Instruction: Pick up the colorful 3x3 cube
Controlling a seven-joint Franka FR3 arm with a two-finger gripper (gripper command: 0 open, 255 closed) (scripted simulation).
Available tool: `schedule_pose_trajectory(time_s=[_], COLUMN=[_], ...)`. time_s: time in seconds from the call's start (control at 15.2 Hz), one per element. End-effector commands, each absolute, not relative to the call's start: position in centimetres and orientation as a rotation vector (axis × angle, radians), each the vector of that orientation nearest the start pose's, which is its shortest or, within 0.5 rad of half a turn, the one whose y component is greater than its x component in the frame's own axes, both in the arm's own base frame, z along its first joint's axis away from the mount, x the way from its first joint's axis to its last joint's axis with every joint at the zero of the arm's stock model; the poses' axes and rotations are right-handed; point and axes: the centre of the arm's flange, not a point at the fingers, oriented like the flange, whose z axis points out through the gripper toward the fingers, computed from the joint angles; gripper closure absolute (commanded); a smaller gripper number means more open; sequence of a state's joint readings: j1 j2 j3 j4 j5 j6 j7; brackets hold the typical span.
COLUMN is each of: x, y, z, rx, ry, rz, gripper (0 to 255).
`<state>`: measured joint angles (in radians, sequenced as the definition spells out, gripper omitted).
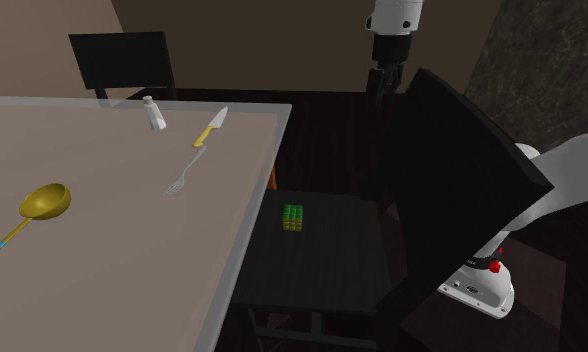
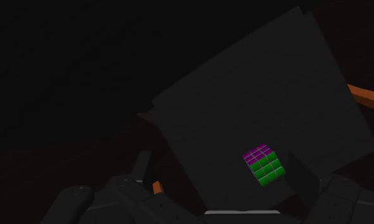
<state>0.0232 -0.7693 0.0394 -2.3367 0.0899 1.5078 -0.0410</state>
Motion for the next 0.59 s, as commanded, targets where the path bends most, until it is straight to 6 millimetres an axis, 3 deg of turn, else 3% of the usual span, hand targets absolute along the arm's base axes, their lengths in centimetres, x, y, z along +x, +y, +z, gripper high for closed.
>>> schedule_pose_trajectory(time_s=[0.0, 0.53], x=[30.3, 33.8], y=[3.3, 8.9], z=[58.9, 50.5], rx=[-3.075, -3.091], ry=[-0.146, -0.189], rz=[0.093, 0.08], gripper=[0, 0])
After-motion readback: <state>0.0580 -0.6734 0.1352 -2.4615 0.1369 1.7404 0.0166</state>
